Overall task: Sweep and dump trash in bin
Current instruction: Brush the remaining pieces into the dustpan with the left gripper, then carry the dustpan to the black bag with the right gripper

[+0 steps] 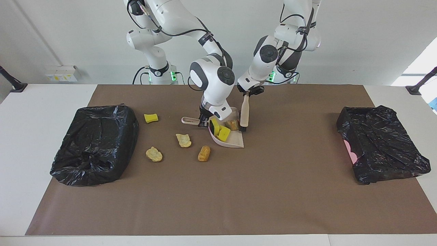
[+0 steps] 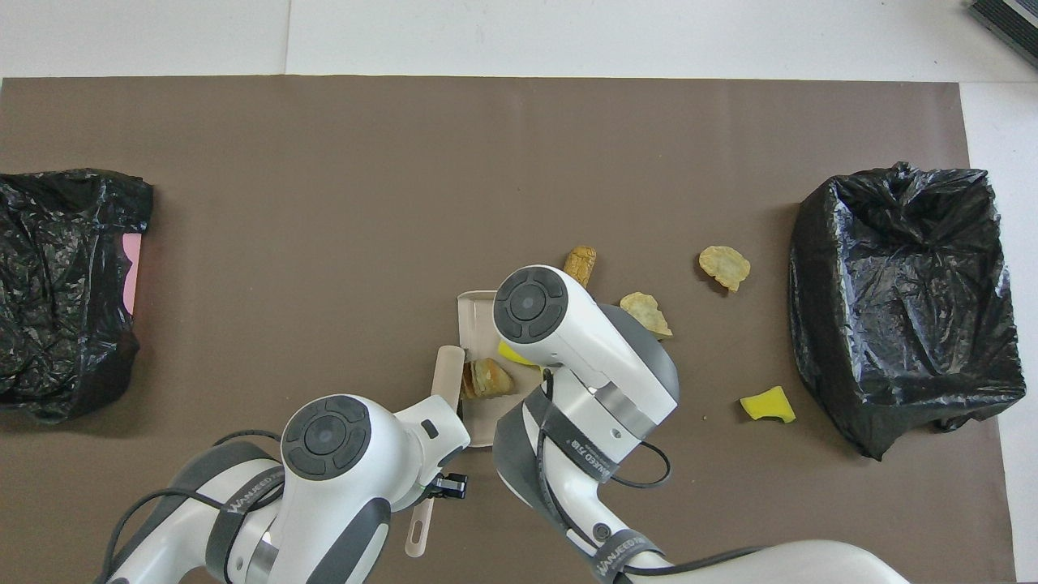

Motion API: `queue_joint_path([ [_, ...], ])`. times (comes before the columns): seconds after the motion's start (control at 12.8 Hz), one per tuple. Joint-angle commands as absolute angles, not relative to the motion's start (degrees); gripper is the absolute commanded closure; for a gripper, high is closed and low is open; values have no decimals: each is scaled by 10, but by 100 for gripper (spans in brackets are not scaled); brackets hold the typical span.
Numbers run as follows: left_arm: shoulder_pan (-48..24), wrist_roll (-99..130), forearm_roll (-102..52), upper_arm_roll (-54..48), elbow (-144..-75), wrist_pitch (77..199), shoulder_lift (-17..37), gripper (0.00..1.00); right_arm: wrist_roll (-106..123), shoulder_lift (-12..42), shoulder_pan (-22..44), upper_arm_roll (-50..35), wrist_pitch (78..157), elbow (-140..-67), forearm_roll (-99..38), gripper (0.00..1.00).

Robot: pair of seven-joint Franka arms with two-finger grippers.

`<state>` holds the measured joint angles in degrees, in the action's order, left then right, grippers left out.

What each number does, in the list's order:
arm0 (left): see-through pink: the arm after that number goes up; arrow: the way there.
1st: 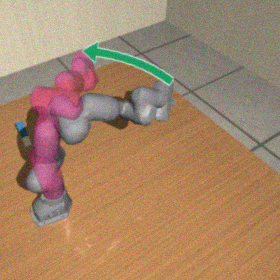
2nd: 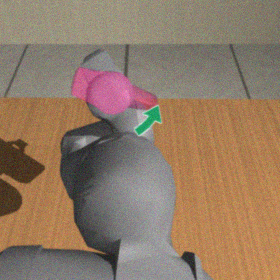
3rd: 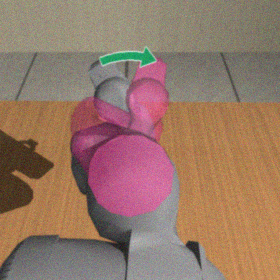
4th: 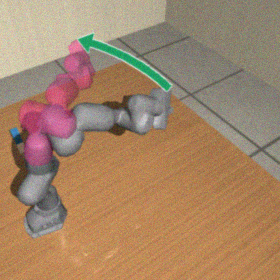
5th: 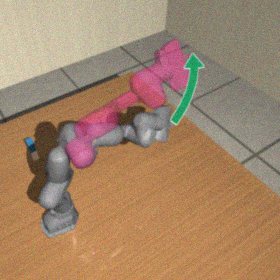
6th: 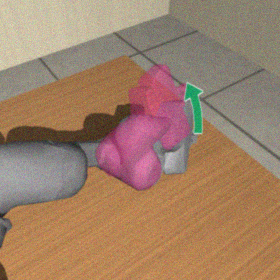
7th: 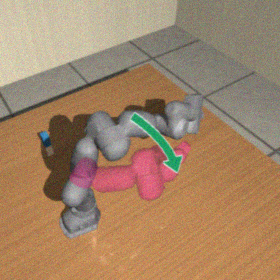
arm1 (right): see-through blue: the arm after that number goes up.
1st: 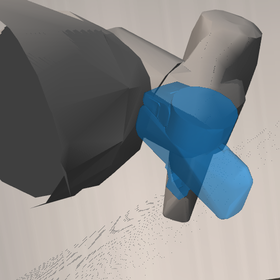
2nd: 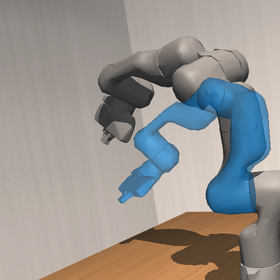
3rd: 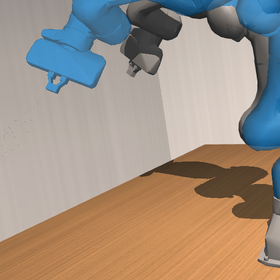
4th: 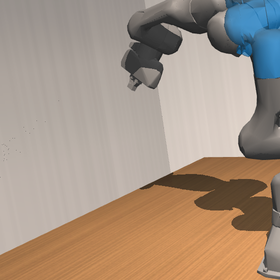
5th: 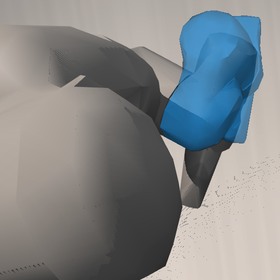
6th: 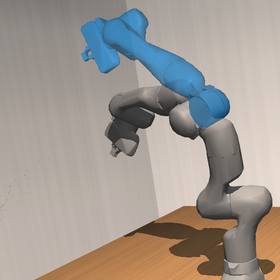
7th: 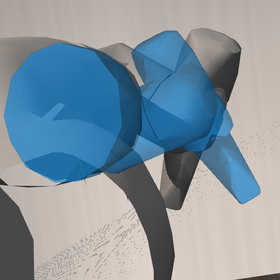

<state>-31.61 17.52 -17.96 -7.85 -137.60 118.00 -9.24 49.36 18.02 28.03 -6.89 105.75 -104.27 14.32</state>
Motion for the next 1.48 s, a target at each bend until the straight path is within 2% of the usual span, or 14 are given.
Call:
queue_joint_path([
  [0.0, -266, 168, -183, -74, -1325, 1118, -97, 100, 536, 154, 257, -71, 1037, -1054, 152, 100],
  [0.16, -214, 168, -160, -72, -1274, 1040, -112, 100, 569, 139, 237, -71, 1034, -1053, 147, 100],
  [0.39, -223, 240, -126, -78, -1269, 1013, -132, 100, 621, 118, 201, -71, 1023, -1049, 143, 100],
  [0.62, -306, 342, -127, -86, -1283, 1055, -129, 100, 704, 101, 151, -70, 1010, -1032, 133, 100],
  [1.01, -430, 431, -133, -86, -1355, 1193, -100, 100, 838, 95, 56, -69, 976, -988, 132, 100],
  [1.4, -451, 427, -167, -87, -1360, 1277, -59, 100, 964, 94, -57, -66, 980, -961, 134, 100],
])
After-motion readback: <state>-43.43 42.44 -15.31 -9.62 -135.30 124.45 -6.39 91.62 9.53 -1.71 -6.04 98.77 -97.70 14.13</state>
